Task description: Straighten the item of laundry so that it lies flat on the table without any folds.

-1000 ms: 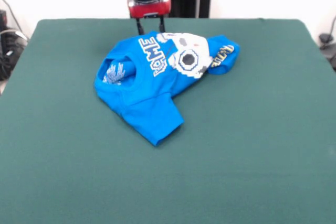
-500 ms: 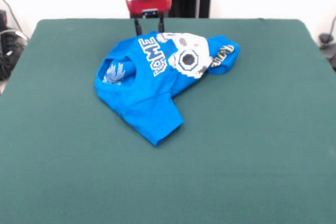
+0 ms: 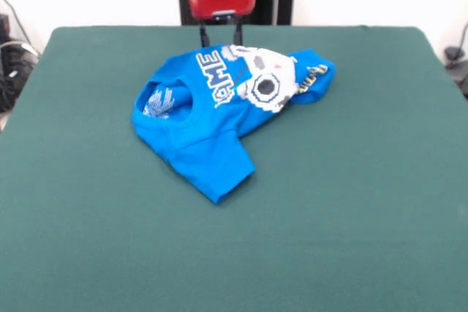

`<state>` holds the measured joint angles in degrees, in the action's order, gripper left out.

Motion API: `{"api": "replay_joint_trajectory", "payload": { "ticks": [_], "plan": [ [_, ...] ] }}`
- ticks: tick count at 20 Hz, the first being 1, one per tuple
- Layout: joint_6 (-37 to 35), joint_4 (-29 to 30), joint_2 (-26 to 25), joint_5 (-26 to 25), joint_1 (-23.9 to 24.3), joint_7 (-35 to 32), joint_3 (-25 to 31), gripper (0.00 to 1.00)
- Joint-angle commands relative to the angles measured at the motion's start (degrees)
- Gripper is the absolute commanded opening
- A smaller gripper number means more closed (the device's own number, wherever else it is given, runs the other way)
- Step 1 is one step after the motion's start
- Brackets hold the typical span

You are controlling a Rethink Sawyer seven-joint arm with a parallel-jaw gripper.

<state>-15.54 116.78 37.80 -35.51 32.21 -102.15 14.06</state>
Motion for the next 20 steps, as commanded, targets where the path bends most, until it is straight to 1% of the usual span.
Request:
{"api": "replay_joint_trajectory", "payload": {
  "ticks": [1,5,11,20],
  "plan": [
    [-4.33,-5.70,-1.15,3.80,-4.81,-3.52,5.19,1.00],
    [-3.45,-7.41,-2.06,4.04,-7.04,-5.01,3.84,1.00],
    [-3.11,-8.14,-1.78,5.14,-9.16,-6.13,2.93,1.00],
    [-3.27,-9.94,-2.40,9.77,-15.92,-10.03,1.62,1.00]
  ]
}}
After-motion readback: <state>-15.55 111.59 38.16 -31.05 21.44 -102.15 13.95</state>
